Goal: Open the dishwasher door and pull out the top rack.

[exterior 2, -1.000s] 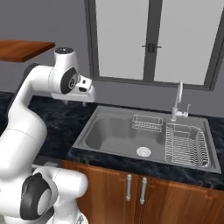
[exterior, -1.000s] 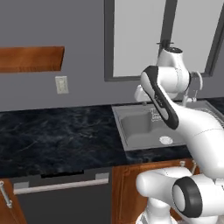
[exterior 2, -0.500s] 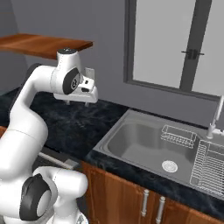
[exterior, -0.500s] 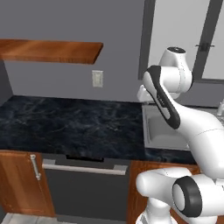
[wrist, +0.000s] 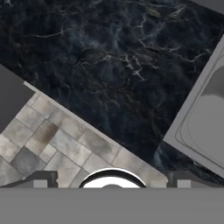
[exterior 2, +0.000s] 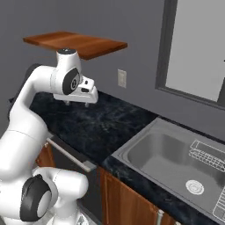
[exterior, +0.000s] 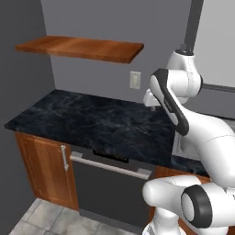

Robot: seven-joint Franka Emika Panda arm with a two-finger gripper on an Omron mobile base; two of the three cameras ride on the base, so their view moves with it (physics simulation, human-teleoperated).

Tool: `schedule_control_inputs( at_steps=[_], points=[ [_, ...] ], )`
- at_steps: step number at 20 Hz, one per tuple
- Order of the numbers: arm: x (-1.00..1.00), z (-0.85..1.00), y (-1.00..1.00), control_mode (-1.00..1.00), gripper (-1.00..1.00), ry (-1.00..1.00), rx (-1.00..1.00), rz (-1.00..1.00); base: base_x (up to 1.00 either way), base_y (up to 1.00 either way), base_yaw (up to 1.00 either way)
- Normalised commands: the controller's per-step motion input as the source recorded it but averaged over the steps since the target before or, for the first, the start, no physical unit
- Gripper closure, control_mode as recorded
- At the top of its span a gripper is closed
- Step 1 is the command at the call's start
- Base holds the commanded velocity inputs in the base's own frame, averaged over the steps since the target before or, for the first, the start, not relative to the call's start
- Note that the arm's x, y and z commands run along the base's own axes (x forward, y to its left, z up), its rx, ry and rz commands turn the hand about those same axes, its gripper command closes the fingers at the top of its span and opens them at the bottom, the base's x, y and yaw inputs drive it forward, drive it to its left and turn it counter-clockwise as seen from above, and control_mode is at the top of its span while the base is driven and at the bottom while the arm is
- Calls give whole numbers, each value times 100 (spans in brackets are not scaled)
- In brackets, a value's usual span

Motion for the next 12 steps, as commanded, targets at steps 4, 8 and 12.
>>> schedule_control_inputs(
  at_steps=[4,8,12],
  points=[
    [0,0,0,100,-100,0,0,0,0,-34,35],
    [0,0,0,100,-100,0,0,0,0,-42,33],
    [0,0,0,100,-100,0,0,0,0,-47,30]
  ],
)
